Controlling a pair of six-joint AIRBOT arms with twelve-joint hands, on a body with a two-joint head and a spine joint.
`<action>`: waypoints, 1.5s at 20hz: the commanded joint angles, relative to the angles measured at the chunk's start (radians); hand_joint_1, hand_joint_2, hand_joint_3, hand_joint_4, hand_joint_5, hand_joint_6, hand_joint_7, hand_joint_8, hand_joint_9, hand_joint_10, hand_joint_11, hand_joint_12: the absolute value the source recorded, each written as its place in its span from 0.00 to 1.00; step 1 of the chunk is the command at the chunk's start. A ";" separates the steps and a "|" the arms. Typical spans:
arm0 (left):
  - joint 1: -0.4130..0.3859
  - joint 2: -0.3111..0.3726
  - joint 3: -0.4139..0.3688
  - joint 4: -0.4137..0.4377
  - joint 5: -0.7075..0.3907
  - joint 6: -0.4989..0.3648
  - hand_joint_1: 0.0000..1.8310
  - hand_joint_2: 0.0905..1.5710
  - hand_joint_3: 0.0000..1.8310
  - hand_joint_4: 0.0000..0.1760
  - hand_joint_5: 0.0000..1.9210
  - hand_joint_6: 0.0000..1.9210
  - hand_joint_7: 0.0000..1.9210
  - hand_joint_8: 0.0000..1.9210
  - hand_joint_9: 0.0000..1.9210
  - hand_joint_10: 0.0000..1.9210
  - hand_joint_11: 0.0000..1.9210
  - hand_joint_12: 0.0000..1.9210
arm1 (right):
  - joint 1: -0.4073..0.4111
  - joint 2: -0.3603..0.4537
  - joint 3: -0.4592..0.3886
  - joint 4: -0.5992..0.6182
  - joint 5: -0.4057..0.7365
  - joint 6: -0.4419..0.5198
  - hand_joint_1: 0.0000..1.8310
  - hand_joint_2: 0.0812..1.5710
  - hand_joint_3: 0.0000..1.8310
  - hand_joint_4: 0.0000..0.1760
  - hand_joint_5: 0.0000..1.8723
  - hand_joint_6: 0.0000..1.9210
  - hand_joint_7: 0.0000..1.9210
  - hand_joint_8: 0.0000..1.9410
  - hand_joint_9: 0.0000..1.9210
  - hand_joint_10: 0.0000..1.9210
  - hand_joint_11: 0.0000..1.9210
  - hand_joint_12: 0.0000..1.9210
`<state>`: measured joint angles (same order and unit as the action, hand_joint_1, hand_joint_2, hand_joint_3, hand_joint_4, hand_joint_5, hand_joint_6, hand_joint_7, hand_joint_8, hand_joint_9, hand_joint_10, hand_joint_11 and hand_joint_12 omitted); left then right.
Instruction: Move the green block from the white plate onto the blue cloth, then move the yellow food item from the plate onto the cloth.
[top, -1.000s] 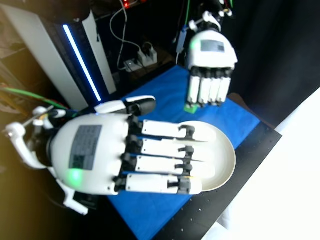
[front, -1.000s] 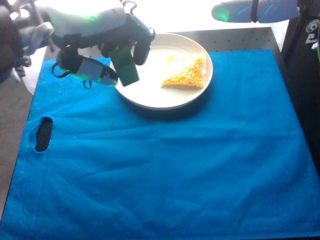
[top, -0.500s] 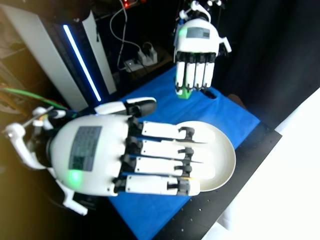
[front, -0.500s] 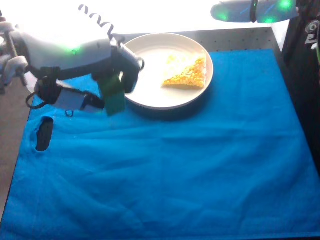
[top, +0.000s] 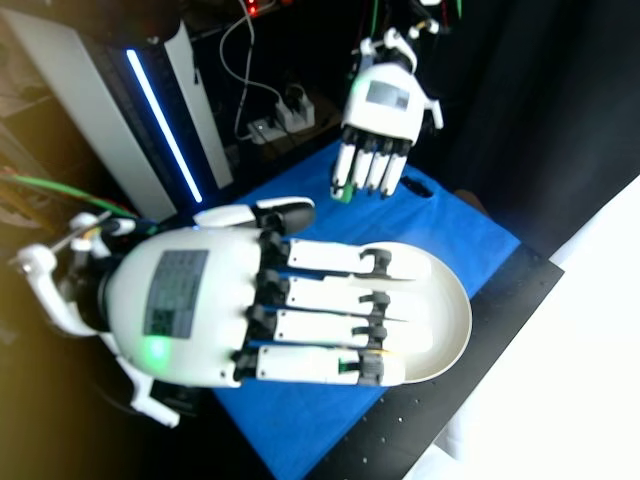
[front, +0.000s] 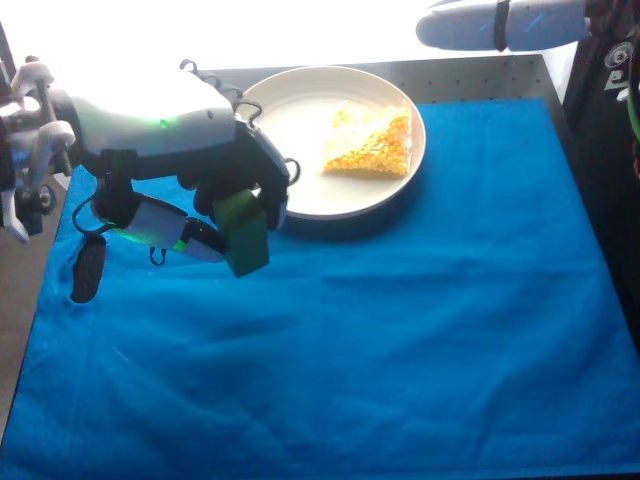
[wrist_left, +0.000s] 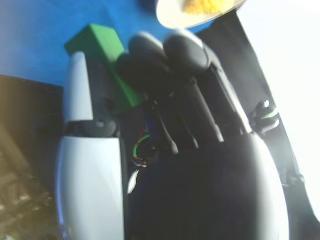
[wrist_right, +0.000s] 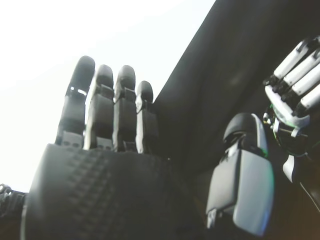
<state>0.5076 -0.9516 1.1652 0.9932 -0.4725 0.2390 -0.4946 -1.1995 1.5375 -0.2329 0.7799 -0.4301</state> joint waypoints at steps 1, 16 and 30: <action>0.001 -0.013 0.002 -0.040 -0.062 -0.004 0.64 0.70 0.00 0.00 0.51 0.48 0.58 0.40 0.57 0.57 0.47 0.84 | 0.013 -0.001 0.000 0.034 0.113 0.004 0.22 0.55 0.00 0.37 0.18 0.00 0.23 0.00 0.16 0.00 0.00 0.53; 0.111 -0.067 0.048 -0.093 -0.038 -0.004 0.76 0.65 0.00 0.00 0.60 0.34 0.51 0.48 0.56 0.52 0.49 0.65 | 0.012 -0.004 -0.005 0.026 0.113 0.004 0.23 0.56 0.00 0.36 0.18 0.00 0.24 0.00 0.18 0.00 0.00 0.57; 0.060 -0.027 0.043 -0.128 -0.090 -0.005 0.43 0.37 0.00 0.28 0.24 0.00 0.25 0.00 0.27 0.01 0.11 0.48 | 0.012 -0.008 -0.002 0.025 0.112 0.004 0.24 0.54 0.00 0.36 0.19 0.00 0.25 0.00 0.19 0.00 0.00 0.65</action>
<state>0.5762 -0.9794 1.2095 0.9047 -0.4789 0.2379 -0.4946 -1.2057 1.5337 -0.2413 0.7795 -0.4301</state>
